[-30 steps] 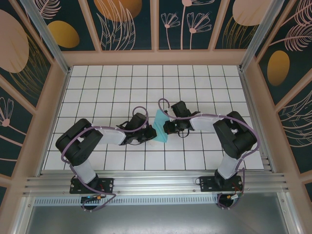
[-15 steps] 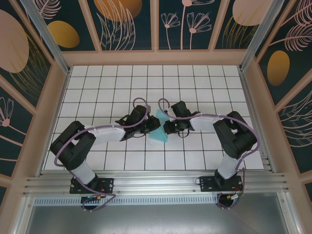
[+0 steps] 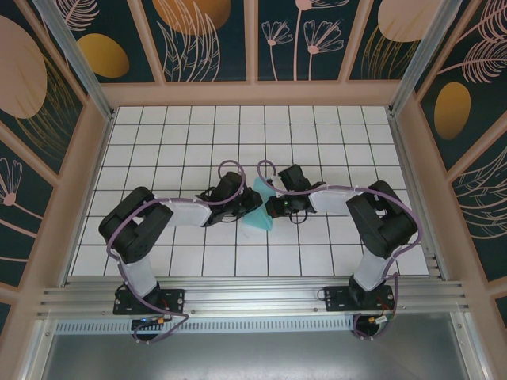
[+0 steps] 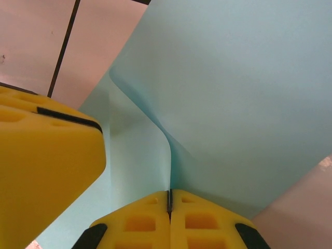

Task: Fold a paper plane with a square sheet of paper (pick it up from the middle)

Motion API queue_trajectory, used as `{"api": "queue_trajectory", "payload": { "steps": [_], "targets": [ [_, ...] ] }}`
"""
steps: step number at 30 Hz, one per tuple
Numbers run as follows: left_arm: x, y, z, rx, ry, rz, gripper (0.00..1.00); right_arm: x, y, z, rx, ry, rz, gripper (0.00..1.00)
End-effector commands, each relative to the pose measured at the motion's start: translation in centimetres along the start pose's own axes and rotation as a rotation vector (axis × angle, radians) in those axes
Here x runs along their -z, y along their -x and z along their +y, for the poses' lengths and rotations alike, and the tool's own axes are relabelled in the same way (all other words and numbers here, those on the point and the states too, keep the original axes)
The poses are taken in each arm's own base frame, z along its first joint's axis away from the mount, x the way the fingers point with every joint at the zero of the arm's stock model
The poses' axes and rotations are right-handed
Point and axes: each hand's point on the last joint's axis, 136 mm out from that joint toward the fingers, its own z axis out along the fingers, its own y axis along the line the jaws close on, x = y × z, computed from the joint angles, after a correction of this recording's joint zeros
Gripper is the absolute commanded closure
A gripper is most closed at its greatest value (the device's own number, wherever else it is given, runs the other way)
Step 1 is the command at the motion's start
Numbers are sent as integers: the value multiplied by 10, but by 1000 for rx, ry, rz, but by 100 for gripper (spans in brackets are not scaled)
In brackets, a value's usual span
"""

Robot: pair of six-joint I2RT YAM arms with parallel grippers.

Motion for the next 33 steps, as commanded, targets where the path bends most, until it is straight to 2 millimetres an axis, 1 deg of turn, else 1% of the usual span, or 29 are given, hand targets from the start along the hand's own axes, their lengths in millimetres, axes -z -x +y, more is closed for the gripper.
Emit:
{"api": "queue_trajectory", "payload": {
  "steps": [1,5,10,24,28,31,33],
  "targets": [
    [-4,10,-20,6,-70,-15,83,-5,-18,-16,-26,-48,44,100],
    [-6,8,-21,8,-80,-6,83,-5,-18,-17,-26,-50,44,100],
    [-14,4,-6,24,-30,15,83,-5,-17,-16,-28,-48,42,100],
    [-20,-14,58,50,161,39,88,-5,-12,-13,-30,-37,38,98],
    [-19,-19,72,66,193,39,89,-4,-5,-9,-34,-26,27,95],
    [-18,-19,71,63,187,38,89,2,4,-4,-43,-15,8,89],
    [-17,-19,72,60,189,34,89,12,16,1,-50,-19,-27,83]
  ]
}}
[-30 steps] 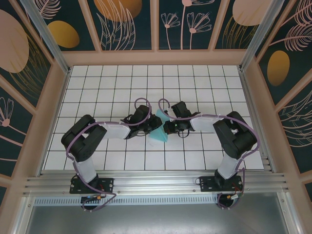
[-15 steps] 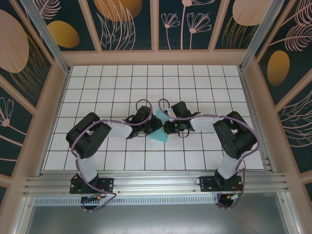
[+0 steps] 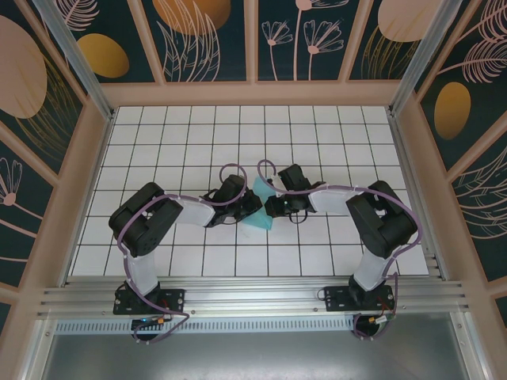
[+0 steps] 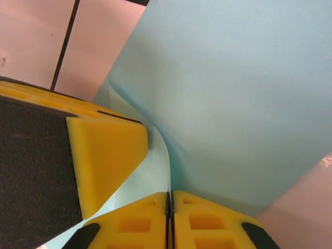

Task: Fold a paper plane with a square sheet of paper (pick it up from the middle)

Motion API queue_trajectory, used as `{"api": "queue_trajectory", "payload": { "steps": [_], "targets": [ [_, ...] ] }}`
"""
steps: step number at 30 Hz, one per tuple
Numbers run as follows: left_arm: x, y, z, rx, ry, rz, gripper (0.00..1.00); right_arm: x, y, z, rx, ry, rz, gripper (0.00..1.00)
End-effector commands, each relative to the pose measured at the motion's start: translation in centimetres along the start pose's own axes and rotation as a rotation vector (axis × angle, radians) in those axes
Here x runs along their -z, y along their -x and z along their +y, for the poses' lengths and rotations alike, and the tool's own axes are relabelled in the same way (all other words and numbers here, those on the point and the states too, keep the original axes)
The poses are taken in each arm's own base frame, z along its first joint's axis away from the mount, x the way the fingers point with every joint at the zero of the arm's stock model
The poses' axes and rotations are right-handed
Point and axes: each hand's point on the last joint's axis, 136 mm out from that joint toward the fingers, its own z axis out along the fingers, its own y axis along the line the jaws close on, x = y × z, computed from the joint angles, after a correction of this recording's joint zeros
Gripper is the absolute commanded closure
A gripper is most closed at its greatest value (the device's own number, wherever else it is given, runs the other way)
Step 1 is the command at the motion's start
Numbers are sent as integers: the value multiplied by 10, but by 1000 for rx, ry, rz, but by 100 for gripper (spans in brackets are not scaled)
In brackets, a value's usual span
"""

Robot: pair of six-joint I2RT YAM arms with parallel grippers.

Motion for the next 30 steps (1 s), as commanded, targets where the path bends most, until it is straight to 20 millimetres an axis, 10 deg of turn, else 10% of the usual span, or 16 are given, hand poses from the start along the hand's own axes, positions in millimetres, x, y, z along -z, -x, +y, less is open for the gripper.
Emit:
{"api": "queue_trajectory", "payload": {
  "steps": [1,10,17,30],
  "targets": [
    [-2,-11,48,34,147,18,89,19,20,2,-34,-19,-46,79],
    [-2,-11,45,23,130,24,90,62,26,36,-125,134,-108,70],
    [-3,-11,42,16,121,24,90,54,3,53,-218,284,-47,99],
    [-3,-11,39,18,112,27,90,28,-16,51,-236,299,70,100]
  ]
}}
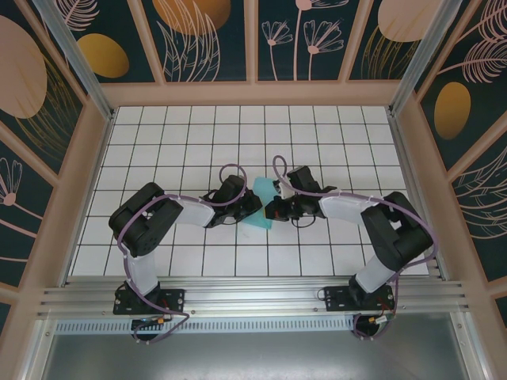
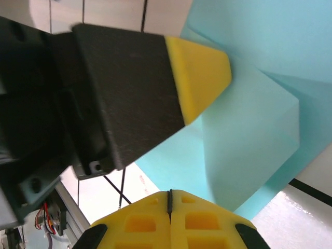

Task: Fold a paper plane with a square sheet of paper (pick it up from the middle)

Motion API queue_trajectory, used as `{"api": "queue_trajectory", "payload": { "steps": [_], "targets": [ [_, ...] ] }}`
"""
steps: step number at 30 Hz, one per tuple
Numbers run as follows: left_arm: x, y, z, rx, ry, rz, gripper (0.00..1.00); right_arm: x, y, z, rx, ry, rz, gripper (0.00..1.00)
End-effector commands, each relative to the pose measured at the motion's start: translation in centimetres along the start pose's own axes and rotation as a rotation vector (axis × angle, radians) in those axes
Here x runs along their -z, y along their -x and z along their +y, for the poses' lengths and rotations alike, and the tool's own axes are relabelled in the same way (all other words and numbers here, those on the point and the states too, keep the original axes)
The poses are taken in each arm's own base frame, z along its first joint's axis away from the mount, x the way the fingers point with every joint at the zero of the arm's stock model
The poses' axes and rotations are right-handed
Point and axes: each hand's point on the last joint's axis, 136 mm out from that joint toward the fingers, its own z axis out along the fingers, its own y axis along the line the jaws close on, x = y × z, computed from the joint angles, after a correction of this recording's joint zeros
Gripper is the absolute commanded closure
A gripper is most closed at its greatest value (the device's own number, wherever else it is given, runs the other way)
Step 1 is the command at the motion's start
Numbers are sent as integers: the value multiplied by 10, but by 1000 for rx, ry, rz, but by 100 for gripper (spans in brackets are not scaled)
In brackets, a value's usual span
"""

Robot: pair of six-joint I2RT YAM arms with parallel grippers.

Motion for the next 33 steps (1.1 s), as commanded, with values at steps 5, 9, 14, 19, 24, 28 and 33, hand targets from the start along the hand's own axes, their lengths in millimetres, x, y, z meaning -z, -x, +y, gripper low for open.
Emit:
{"api": "queue_trajectory", "payload": {
  "steps": [5,9,14,19,24,28,33],
  "targets": [
    [-3,-12,40,18,119,31,90,-10,3,5,9,23,23,100],
    [-3,-12,40,18,120,32,90,-17,-3,-9,-9,-19,55,100],
    [-2,-13,44,21,130,30,90,-20,-19,-31,-37,-86,83,100],
    [-2,-14,46,25,133,31,90,-23,-38,-43,-58,-91,123,100],
    [-2,-16,50,30,137,32,91,-19,-46,-50,-57,-128,136,100],
    [-2,-17,51,33,133,34,91,-12,-33,-34,-35,-107,107,99],
    [-2,-16,50,30,131,34,91,-1,-12,-4,4,-49,55,99]
  ]
}}
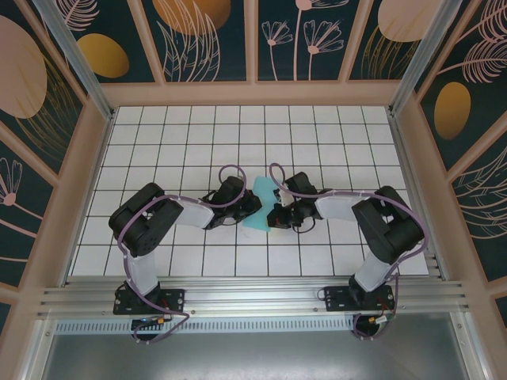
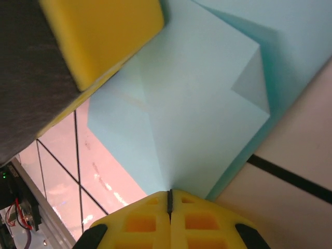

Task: Fold a paper plane with a square sheet of paper (pick it up from the middle)

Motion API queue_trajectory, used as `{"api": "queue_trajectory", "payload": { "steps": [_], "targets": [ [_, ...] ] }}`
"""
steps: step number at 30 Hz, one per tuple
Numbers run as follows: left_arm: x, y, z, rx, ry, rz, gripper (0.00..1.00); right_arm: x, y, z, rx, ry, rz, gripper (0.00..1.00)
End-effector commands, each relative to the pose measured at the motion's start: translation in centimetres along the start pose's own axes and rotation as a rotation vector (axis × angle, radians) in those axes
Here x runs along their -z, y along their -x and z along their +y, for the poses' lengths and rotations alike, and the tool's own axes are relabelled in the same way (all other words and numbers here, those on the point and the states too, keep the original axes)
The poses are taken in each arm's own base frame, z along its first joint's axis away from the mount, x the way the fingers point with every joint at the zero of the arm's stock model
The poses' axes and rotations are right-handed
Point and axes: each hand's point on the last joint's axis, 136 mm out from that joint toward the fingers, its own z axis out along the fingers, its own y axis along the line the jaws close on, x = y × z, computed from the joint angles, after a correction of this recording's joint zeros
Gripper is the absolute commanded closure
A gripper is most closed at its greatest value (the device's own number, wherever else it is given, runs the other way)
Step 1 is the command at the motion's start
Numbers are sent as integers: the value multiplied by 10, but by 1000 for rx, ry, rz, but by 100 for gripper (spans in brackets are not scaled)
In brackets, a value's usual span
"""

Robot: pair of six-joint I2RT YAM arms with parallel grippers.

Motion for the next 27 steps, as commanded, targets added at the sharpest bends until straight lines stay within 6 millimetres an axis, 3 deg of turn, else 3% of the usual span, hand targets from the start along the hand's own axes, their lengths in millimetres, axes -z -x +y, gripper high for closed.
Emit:
{"api": "queue_trajectory", "payload": {
  "steps": [1,3,8,13,18,27],
  "targets": [
    [-2,-16,50,34,152,44,91,13,10,25,42,40,-25,99],
    [-2,-16,50,34,151,44,91,12,12,31,50,53,-26,99],
    [-2,-16,49,33,148,45,91,-1,7,21,34,30,8,99],
    [-1,-16,49,35,150,44,91,-10,-11,-18,-12,-114,48,99],
    [-2,-16,50,35,151,45,91,-13,-37,-42,-52,-161,89,99],
    [-1,-18,53,35,156,48,91,-3,-60,-42,-57,-157,120,99]
  ]
}}
